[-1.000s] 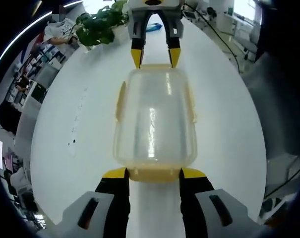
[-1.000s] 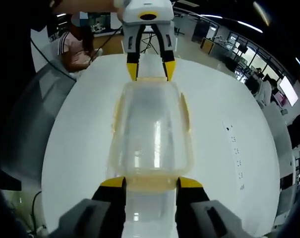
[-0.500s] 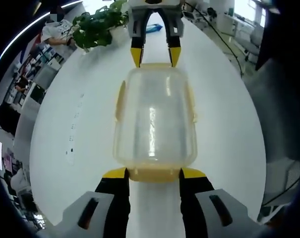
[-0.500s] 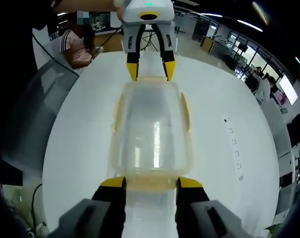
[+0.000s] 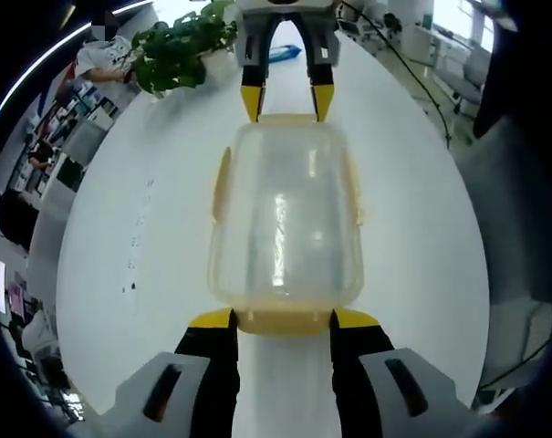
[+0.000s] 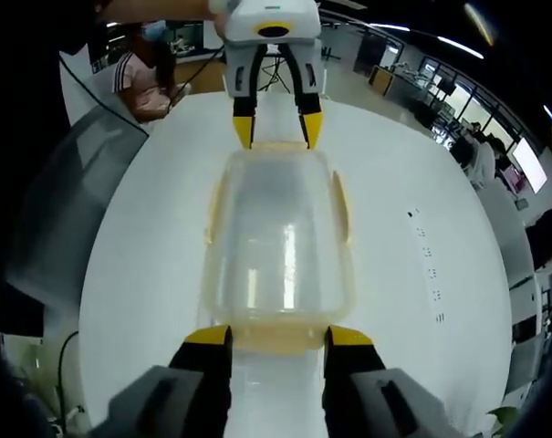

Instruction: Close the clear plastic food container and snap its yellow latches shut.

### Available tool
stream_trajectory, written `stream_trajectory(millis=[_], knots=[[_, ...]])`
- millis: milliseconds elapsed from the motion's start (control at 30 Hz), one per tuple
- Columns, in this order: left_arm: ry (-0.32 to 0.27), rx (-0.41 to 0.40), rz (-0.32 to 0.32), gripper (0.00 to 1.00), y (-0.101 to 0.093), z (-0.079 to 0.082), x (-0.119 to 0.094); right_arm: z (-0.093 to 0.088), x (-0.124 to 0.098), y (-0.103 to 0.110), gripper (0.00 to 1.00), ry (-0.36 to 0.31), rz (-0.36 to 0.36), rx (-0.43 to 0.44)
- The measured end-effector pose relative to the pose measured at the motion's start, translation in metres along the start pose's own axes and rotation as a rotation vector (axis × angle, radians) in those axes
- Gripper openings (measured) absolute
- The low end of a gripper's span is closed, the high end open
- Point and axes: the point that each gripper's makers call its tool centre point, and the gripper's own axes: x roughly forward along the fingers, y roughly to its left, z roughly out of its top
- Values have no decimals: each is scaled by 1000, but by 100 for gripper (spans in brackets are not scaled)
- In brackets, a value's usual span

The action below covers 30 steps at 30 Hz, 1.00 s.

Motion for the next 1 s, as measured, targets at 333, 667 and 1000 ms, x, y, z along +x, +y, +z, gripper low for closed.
stream_trajectory(millis=[333,667,1000], knots=[[2,1,1,36,-4,12,6,-13,-5,4,36,6,1,0],[2,-3,-15,36,-6,25,12,-25,-11,6,36,12,1,4],[0,-18,-16,36,-10,36,14,-35,-17,8,36,33,8,5]])
